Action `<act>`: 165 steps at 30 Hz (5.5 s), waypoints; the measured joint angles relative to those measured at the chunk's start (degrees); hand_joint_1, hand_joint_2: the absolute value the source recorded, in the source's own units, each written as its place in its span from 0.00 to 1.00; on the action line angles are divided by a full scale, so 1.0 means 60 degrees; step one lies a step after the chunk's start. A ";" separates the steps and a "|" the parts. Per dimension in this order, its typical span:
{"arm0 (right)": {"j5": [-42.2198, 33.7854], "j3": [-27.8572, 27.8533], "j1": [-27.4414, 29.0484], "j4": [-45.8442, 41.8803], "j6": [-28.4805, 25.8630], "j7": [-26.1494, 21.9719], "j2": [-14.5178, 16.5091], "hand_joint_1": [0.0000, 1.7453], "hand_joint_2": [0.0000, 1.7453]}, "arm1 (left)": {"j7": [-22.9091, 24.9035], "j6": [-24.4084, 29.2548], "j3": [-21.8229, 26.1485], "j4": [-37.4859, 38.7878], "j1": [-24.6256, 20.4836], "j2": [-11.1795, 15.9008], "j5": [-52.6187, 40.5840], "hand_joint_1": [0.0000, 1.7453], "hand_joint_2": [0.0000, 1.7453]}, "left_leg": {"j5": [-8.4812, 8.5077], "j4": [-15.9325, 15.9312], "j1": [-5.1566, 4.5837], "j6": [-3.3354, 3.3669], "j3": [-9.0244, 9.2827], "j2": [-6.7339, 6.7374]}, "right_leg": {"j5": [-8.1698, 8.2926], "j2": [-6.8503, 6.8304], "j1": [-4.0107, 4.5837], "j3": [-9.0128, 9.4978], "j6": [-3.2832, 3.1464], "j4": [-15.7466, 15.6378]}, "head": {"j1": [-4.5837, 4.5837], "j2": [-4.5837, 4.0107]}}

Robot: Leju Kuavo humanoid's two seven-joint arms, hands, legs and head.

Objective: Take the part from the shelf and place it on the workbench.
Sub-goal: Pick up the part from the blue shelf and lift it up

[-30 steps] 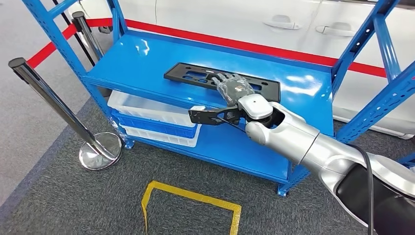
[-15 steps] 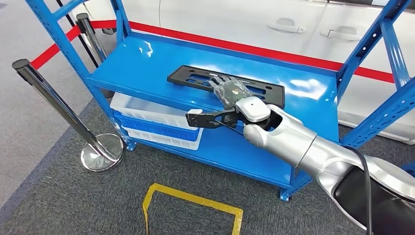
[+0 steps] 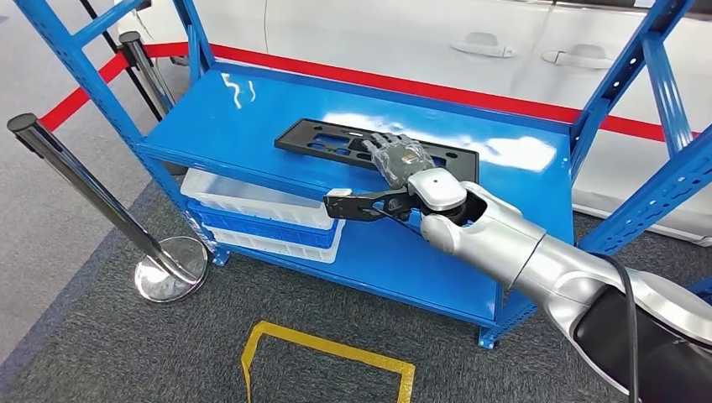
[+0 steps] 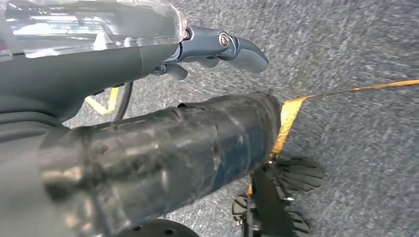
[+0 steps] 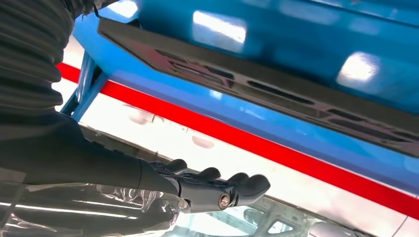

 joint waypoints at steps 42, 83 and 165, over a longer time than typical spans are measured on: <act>0.0127 -0.0048 0.0557 0.0652 -0.0137 -0.0251 0.0098 0.00 1.00 | 0.0003 -0.0010 -0.0121 0.0009 -0.0018 0.0013 -0.0015 0.00 0.00 | -0.0141 -0.0110 0.0092 0.0267 0.0253 0.0031 | -0.0339 -0.0049 -0.0155 -0.1231 0.0421 0.1894 | 0.0120 0.0000; 0.0257 -0.0150 0.0853 0.1039 -0.0336 -0.0591 0.0195 0.00 1.00 | -0.0107 -0.0108 -0.0155 0.0015 -0.0033 0.0004 0.0008 0.00 0.00 | -0.1030 0.1404 0.0098 -0.0226 -0.0423 0.0026 | 0.0139 -0.0022 -0.0179 -0.0364 0.0019 0.0199 | 0.0057 0.0000; 0.1019 -0.0267 0.1268 0.1112 -0.0371 -0.1112 0.0280 0.00 0.25 | -0.0084 -0.0031 -0.0173 0.0015 -0.0029 0.0113 -0.0049 0.00 0.00 | -0.0171 -0.0092 -0.0009 0.0026 0.0238 -0.0003 | -0.0017 -0.0046 -0.0047 -0.0060 0.0145 0.0045 | 0.0184 0.0000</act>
